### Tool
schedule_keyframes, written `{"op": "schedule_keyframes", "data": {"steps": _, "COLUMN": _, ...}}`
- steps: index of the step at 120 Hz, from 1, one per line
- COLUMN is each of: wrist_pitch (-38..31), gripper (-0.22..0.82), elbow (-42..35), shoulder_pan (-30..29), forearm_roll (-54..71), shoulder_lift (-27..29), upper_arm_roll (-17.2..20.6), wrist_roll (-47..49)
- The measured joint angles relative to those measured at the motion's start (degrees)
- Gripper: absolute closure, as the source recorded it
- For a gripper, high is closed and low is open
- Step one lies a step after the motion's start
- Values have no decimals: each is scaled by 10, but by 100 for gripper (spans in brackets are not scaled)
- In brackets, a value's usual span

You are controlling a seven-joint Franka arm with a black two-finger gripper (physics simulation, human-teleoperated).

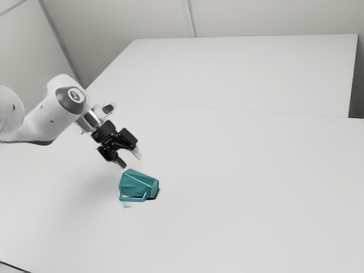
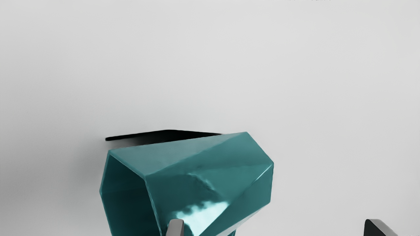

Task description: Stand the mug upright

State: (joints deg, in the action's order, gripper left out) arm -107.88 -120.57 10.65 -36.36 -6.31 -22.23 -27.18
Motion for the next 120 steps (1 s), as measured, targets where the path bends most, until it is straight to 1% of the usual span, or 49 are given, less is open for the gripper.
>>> {"op": "schedule_keyframes", "data": {"steps": 20, "wrist_pitch": -32, "gripper": 0, "elbow": -5, "shoulder_pan": -14, "forearm_roll": -23, "shoulder_lift": -8, "upper_arm_roll": -1, "wrist_roll": -31}}
{"op": "schedule_keyframes", "data": {"steps": 40, "wrist_pitch": -47, "gripper": 0, "elbow": -14, "shoulder_pan": -19, "forearm_roll": -28, "shoulder_lift": -6, "upper_arm_roll": -1, "wrist_roll": -58}}
{"op": "schedule_keyframes", "data": {"steps": 58, "wrist_pitch": -52, "gripper": 0, "elbow": -29, "shoulder_pan": -29, "forearm_roll": -25, "shoulder_lift": 0, "upper_arm_roll": -2, "wrist_roll": -81}}
{"op": "schedule_keyframes", "data": {"steps": 81, "wrist_pitch": -52, "gripper": 0, "elbow": -62, "shoulder_pan": -39, "forearm_roll": -20, "shoulder_lift": 16, "upper_arm_roll": -13, "wrist_roll": -107}}
{"op": "schedule_keyframes", "data": {"steps": 100, "wrist_pitch": -51, "gripper": 0, "elbow": -84, "shoulder_pan": -35, "forearm_roll": -23, "shoulder_lift": 26, "upper_arm_roll": -13, "wrist_roll": -123}}
{"op": "schedule_keyframes", "data": {"steps": 120, "wrist_pitch": -56, "gripper": 0, "elbow": -88, "shoulder_pan": -26, "forearm_roll": -40, "shoulder_lift": 17, "upper_arm_roll": -13, "wrist_roll": -137}}
